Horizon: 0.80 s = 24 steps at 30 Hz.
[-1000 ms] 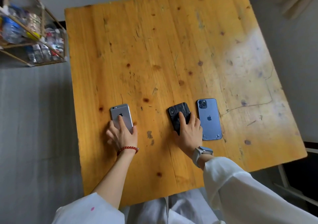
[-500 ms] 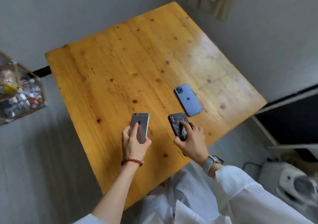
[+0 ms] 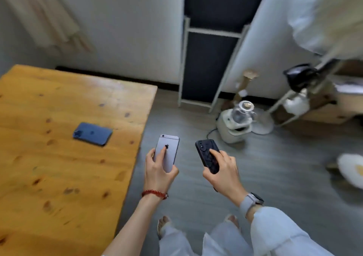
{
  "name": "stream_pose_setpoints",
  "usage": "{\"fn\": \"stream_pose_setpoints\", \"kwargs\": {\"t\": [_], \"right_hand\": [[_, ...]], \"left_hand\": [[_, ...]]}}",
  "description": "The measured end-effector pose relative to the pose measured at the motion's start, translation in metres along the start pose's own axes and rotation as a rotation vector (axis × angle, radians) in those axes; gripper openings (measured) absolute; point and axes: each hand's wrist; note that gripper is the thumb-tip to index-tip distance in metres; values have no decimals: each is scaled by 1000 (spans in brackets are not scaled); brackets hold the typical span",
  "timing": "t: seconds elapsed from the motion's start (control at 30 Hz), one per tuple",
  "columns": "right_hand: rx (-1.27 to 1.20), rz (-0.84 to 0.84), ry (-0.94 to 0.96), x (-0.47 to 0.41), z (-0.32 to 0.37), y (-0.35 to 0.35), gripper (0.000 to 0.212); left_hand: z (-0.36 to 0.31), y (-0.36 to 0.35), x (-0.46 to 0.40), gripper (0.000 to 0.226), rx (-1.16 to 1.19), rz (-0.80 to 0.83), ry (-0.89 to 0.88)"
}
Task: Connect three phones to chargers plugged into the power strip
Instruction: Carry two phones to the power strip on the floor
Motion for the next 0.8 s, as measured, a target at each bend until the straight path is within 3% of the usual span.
{"fn": "stream_pose_setpoints", "kwargs": {"t": [0.17,0.47,0.8], "right_hand": [[-44,-193,-175,55,-99,78,60],[-58,-448,-528,180,-299,208,58],[-113,-772,-998,326,-452,304,60]], "left_hand": [[-91,-101,46,66,-62,149,-224],[-238,-322,178,65,-153,457,-441],[-363,-519,327,62,-320,799,-710]]}}
Point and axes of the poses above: each hand's wrist, its own x-axis away from the middle knuckle, its own y-axis out of the back of the hand, z = x × y, and after that the axes turned 14 degrees about y, right-handed
